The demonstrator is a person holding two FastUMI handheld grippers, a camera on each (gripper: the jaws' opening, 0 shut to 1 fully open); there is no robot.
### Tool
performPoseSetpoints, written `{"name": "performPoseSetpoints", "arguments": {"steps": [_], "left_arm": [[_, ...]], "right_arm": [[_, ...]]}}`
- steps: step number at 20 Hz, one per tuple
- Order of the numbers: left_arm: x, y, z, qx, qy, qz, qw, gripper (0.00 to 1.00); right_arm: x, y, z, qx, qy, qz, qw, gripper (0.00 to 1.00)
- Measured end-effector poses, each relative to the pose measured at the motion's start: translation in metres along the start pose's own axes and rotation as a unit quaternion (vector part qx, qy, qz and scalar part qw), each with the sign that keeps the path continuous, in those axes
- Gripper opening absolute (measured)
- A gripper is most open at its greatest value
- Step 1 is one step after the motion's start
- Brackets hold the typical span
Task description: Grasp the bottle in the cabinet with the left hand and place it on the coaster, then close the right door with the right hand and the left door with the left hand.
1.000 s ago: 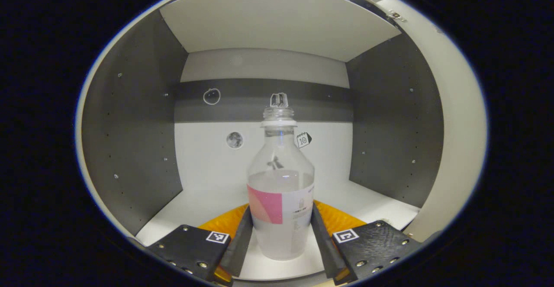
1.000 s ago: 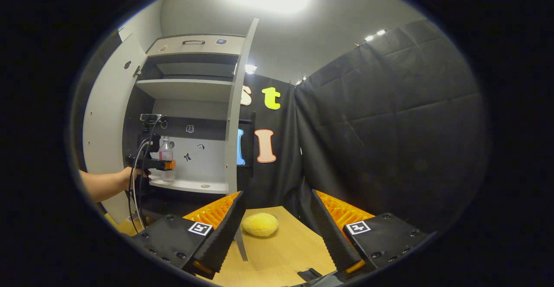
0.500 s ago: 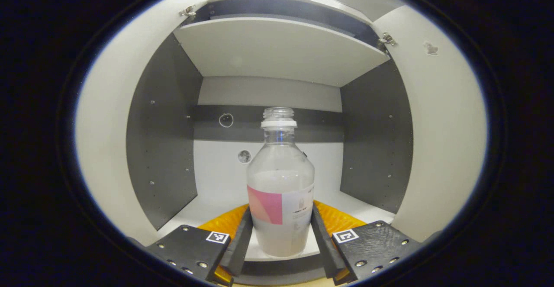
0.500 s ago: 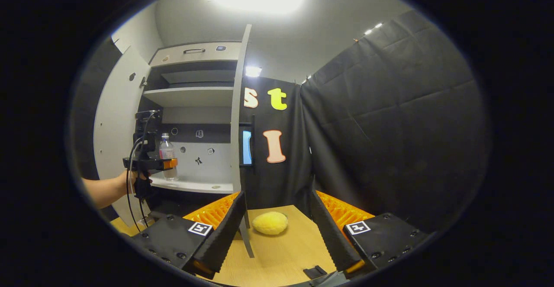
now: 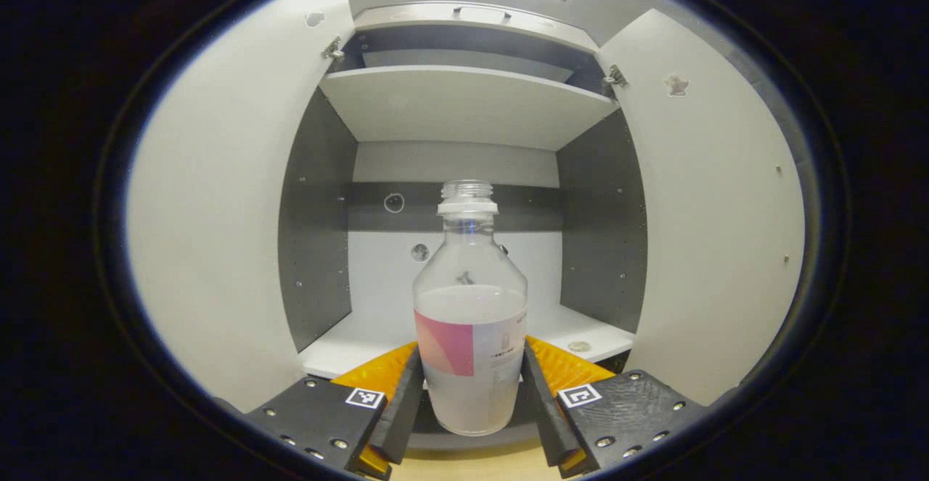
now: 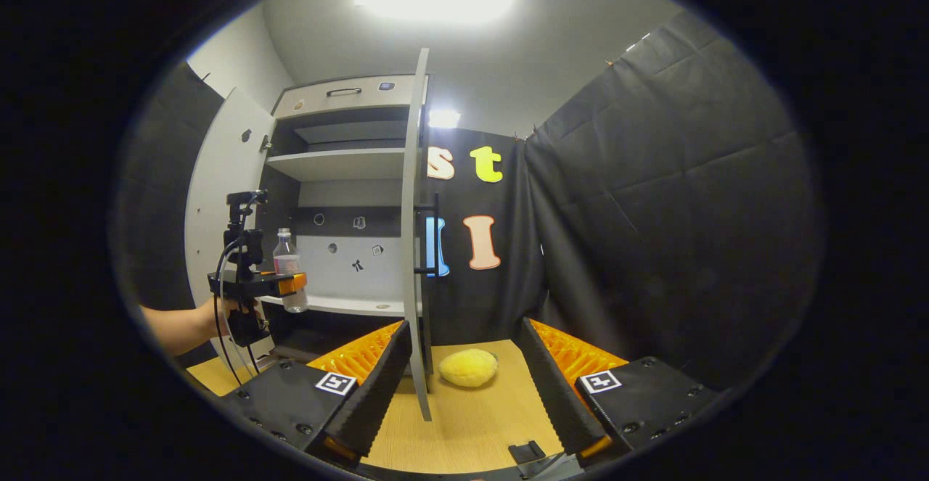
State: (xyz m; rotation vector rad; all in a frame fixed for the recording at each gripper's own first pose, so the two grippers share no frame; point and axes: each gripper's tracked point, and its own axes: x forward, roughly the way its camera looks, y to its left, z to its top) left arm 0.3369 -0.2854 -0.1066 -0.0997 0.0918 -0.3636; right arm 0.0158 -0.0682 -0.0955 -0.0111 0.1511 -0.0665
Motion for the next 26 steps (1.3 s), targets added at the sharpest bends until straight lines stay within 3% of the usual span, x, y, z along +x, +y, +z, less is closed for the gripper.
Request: {"name": "performPoseSetpoints", "arguments": {"steps": [15, 16, 17, 20, 21, 22, 23, 24, 25, 26], "left_arm": [[-0.115, -0.019, -0.076, -0.013, 0.014, -0.011, 1.0, 0.72], [-0.122, -0.018, -0.083, -0.015, 0.017, -0.011, 1.0, 0.79], [-0.128, -0.016, -0.091, -0.015, 0.022, -0.009, 1.0, 0.72], [-0.147, -0.014, -0.119, -0.016, 0.034, -0.006, 0.999, 0.72], [-0.153, -0.012, -0.128, -0.016, 0.036, -0.005, 0.999, 0.79], [-0.161, -0.011, -0.137, -0.015, 0.038, -0.004, 0.999, 0.72], [-0.167, -0.01, -0.147, -0.016, 0.042, -0.003, 0.999, 0.72], [-0.174, -0.01, -0.159, -0.018, 0.048, -0.006, 0.999, 0.79], [-0.18, -0.012, -0.17, -0.021, 0.055, -0.007, 0.998, 0.72], [-0.183, -0.013, -0.18, -0.023, 0.06, -0.009, 0.998, 0.72]], "right_arm": [[-0.023, 0.005, -0.014, 0.004, 0.018, 0.056, 0.998, 0.96], [-0.023, 0.008, -0.014, 0.004, 0.018, 0.059, 0.998, 0.96], [-0.025, 0.01, -0.016, 0.003, 0.018, 0.062, 0.998, 0.96], [-0.025, 0.017, -0.019, -0.001, 0.019, 0.071, 0.997, 0.96], [-0.025, 0.018, -0.022, -0.002, 0.022, 0.073, 0.997, 0.96], [-0.024, 0.021, -0.025, -0.002, 0.026, 0.076, 0.997, 0.92], [-0.024, 0.024, -0.028, -0.001, 0.031, 0.079, 0.996, 0.96], [-0.024, 0.027, -0.031, -0.001, 0.035, 0.083, 0.996, 0.92], [-0.023, 0.029, -0.033, -0.003, 0.039, 0.086, 0.995, 0.96], [-0.023, 0.03, -0.033, -0.005, 0.041, 0.089, 0.995, 0.92]]}}
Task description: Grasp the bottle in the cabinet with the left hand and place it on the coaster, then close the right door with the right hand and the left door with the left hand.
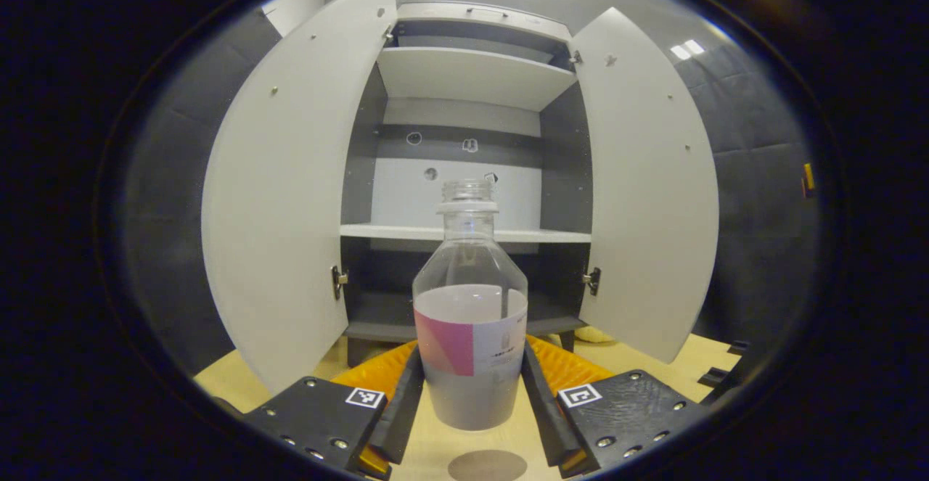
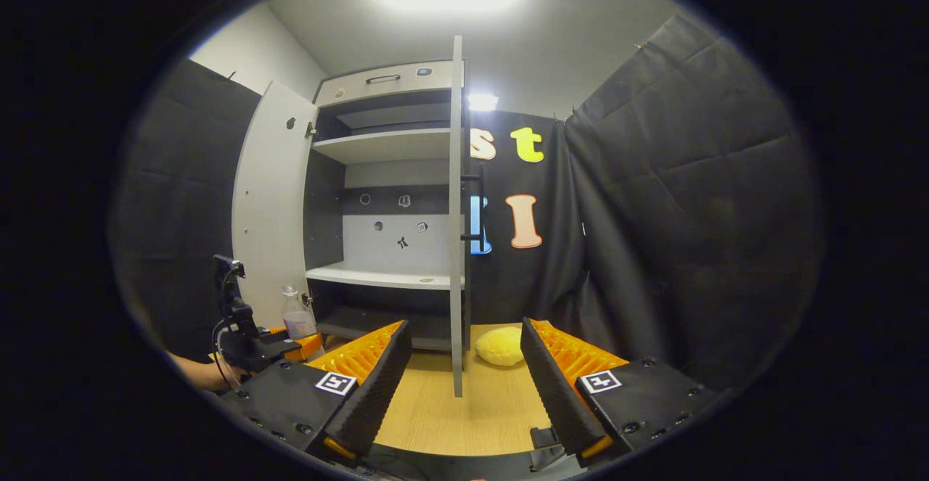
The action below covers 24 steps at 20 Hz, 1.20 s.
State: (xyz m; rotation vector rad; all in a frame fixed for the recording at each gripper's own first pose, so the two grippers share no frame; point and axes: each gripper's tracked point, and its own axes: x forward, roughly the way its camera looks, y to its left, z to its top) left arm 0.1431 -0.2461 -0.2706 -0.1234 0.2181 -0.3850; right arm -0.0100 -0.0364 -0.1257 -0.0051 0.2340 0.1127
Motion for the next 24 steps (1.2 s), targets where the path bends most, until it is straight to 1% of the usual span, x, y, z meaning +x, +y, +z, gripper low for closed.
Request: {"name": "performPoseSetpoints", "arguments": {"steps": [1, 2, 3, 4, 5, 11, 12, 13, 14, 16, 17, 18, 19, 24], "left_arm": [[-0.003, -0.001, -0.012, -0.002, 0.009, -0.001, 1.0, 0.72], [-0.007, -0.003, -0.023, -0.004, 0.017, -0.002, 1.0, 0.72], [-0.01, -0.005, -0.033, -0.005, 0.025, -0.004, 1.0, 0.79], [-0.014, -0.007, -0.044, -0.006, 0.032, -0.005, 0.999, 0.72], [-0.016, -0.01, -0.053, -0.007, 0.039, -0.007, 0.999, 0.72], [-0.027, -0.024, -0.109, -0.001, 0.077, -0.015, 0.997, 0.72], [-0.029, -0.025, -0.117, -0.003, 0.081, -0.013, 0.997, 0.72], [-0.027, -0.026, -0.124, -0.004, 0.086, -0.012, 0.996, 0.72], [-0.024, -0.026, -0.131, -0.005, 0.09, -0.01, 0.996, 0.72], [-0.023, -0.028, -0.141, -0.004, 0.098, -0.008, 0.995, 0.72], [-0.022, -0.029, -0.145, -0.003, 0.101, -0.006, 0.995, 0.72], [-0.022, -0.032, -0.15, -0.003, 0.102, -0.004, 0.995, 0.72], [-0.023, -0.033, -0.153, -0.001, 0.101, -0.001, 0.995, 0.72], [-0.025, -0.037, -0.16, 0.008, 0.092, 0.012, 0.996, 0.72]], "right_arm": [[0.001, 0.002, 0.0, -0.002, 0.001, 0.003, 1.0, 0.96], [0.002, 0.005, 0.0, -0.005, 0.002, 0.007, 1.0, 0.96], [0.003, 0.007, -0.001, -0.007, 0.004, 0.009, 1.0, 0.96], [0.004, 0.01, -0.002, -0.011, 0.006, 0.014, 1.0, 0.92], [0.005, 0.012, -0.003, -0.015, 0.009, 0.017, 1.0, 0.96], [0.01, 0.018, -0.006, -0.031, 0.021, 0.031, 0.999, 0.96], [0.011, 0.018, -0.007, -0.033, 0.022, 0.032, 0.999, 0.92], [0.013, 0.019, -0.007, -0.037, 0.024, 0.033, 0.998, 0.96], [0.013, 0.018, -0.008, -0.039, 0.027, 0.034, 0.998, 0.96], [0.014, 0.016, -0.011, -0.042, 0.033, 0.035, 0.998, 0.96], [0.016, 0.017, -0.012, -0.043, 0.034, 0.035, 0.998, 0.93], [0.017, 0.016, -0.012, -0.042, 0.036, 0.035, 0.998, 0.92], [0.018, 0.017, -0.014, -0.042, 0.039, 0.036, 0.998, 0.96], [0.023, 0.015, -0.02, -0.037, 0.049, 0.038, 0.997, 0.96]]}}
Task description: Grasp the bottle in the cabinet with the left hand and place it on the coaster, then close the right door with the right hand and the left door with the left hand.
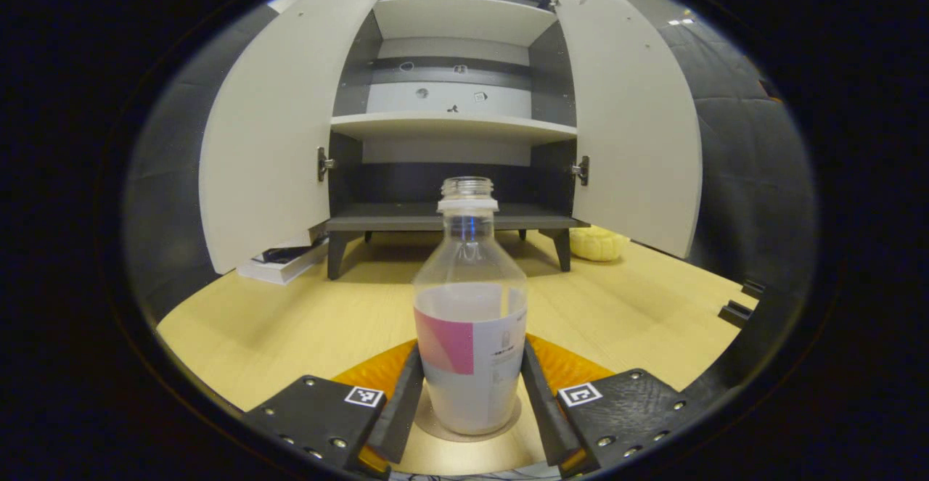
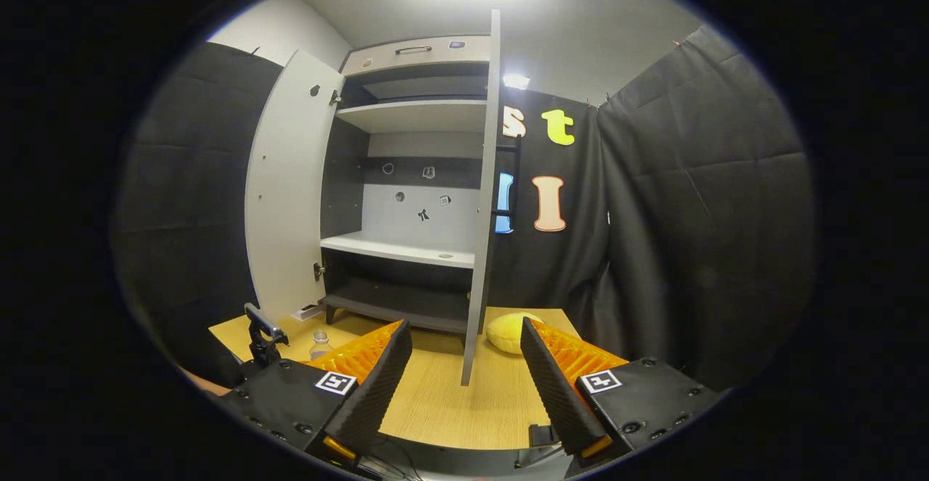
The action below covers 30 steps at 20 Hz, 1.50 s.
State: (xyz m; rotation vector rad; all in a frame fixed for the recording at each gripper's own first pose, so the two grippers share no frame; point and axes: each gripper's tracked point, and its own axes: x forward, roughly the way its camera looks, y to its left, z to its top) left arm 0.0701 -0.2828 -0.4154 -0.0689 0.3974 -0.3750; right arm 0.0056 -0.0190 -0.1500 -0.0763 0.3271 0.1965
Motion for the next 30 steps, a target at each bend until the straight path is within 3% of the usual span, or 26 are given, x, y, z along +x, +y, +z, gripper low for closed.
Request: {"name": "performPoseSetpoints", "arguments": {"steps": [5, 7, 8, 9, 10, 13, 19, 20, 24, 30], "left_arm": [[-0.004, 0.004, -0.003, 0.001, 0.007, 0.021, 1.0, 0.73], [-0.006, 0.007, -0.003, 0.007, 0.013, 0.026, 1.0, 0.89], [-0.008, 0.008, -0.001, 0.009, 0.013, 0.027, 0.999, 0.84], [-0.011, 0.007, 0.002, 0.011, 0.013, 0.028, 0.999, 0.92], [-0.013, 0.006, 0.006, 0.012, 0.013, 0.029, 0.999, 0.84], [-0.021, 0.004, 0.025, 0.008, 0.005, 0.034, 0.999, 0.84], [-0.052, 0.004, 0.106, 0.0, -0.046, 0.042, 0.998, 0.84], [-0.059, 0.006, 0.121, 0.004, -0.054, 0.044, 0.998, 0.84], [-0.088, 0.019, 0.18, -0.011, -0.084, 0.052, 0.995, 0.84], [-0.14, 0.074, 0.261, -0.011, -0.132, 0.083, 0.988, 0.84]], "right_arm": [[0.003, -0.001, 0.0, 0.006, -0.002, 0.004, 1.0, 0.96], [0.003, -0.002, 0.002, 0.008, -0.006, 0.005, 1.0, 0.96], [0.004, -0.002, 0.003, 0.011, -0.007, 0.006, 1.0, 0.96], [0.005, -0.003, 0.002, 0.014, -0.008, 0.007, 1.0, 0.96], [0.005, -0.004, 0.003, 0.017, -0.01, 0.007, 1.0, 0.96], [0.007, -0.005, 0.005, 0.034, -0.017, 0.01, 0.999, 0.96], [0.015, -0.014, 0.018, 0.051, -0.044, 0.008, 0.998, 0.96], [0.017, -0.017, 0.02, 0.055, -0.047, 0.005, 0.997, 0.92], [0.029, -0.024, 0.028, 0.065, -0.054, -0.008, 0.996, 0.96], [0.059, -0.047, 0.045, 0.053, -0.052, -0.062, 0.995, 0.92]]}}
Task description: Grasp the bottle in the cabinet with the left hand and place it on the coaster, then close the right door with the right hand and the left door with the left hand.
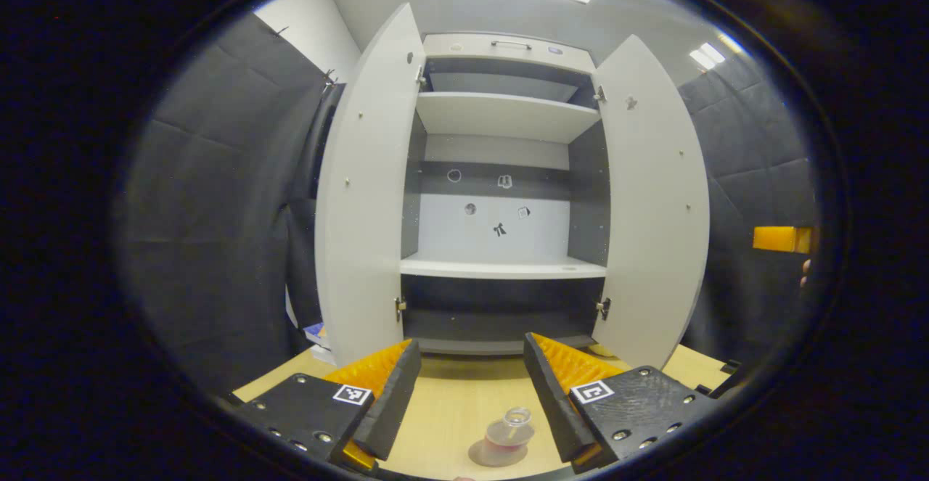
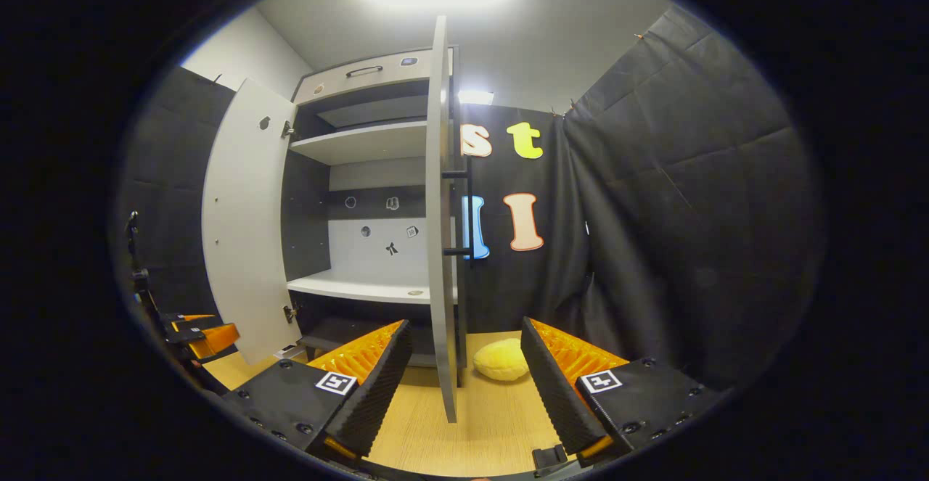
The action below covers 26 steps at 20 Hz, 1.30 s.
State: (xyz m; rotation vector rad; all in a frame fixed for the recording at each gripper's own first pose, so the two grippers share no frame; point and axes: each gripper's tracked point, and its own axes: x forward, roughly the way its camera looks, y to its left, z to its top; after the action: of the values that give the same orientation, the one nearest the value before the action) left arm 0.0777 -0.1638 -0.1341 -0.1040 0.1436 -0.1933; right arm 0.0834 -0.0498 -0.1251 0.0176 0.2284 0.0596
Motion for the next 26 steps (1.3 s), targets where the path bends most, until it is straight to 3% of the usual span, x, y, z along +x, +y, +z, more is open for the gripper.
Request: {"name": "performPoseSetpoints", "arguments": {"steps": [3, 6, 7, 8, 12, 13, 15, 18, 21, 26], "left_arm": [[-0.012, 0.034, 0.031, 0.012, -0.015, 0.021, 1.0, 0.84], [-0.019, 0.067, 0.047, 0.007, -0.021, 0.044, 0.999, 0.84], [-0.022, 0.078, 0.049, 0.009, -0.024, 0.052, 0.998, 0.87], [-0.023, 0.09, 0.052, 0.014, -0.027, 0.061, 0.998, 0.84], [-0.031, 0.127, 0.054, 0.036, -0.024, 0.087, 0.995, 0.84], [-0.033, 0.135, 0.055, 0.037, -0.025, 0.092, 0.995, 0.91], [-0.034, 0.15, 0.054, 0.034, -0.024, 0.1, 0.994, 0.91], [-0.035, 0.175, 0.049, 0.031, -0.018, 0.118, 0.992, 0.91], [-0.038, 0.196, 0.054, 0.024, -0.026, 0.131, 0.991, 0.91], [-0.031, 0.228, 0.056, 0.009, -0.033, 0.142, 0.989, 0.91]], "right_arm": [[0.017, -0.01, 0.015, -0.004, -0.007, -0.036, 0.999, 0.96], [0.036, -0.03, 0.033, -0.032, -0.018, -0.099, 0.994, 0.92], [0.041, -0.037, 0.04, -0.041, -0.024, -0.122, 0.991, 0.92], [0.045, -0.042, 0.048, -0.045, -0.029, -0.14, 0.989, 0.96], [0.064, -0.05, 0.069, -0.04, -0.049, -0.183, 0.981, 0.92], [0.069, -0.052, 0.075, -0.04, -0.055, -0.195, 0.978, 0.92], [0.077, -0.057, 0.085, -0.04, -0.067, -0.216, 0.973, 0.92], [0.087, -0.059, 0.089, -0.042, -0.068, -0.232, 0.969, 0.96], [0.099, -0.052, 0.093, -0.053, -0.063, -0.235, 0.969, 0.92], [0.096, -0.035, 0.093, -0.05, -0.063, -0.223, 0.971, 0.95]]}}
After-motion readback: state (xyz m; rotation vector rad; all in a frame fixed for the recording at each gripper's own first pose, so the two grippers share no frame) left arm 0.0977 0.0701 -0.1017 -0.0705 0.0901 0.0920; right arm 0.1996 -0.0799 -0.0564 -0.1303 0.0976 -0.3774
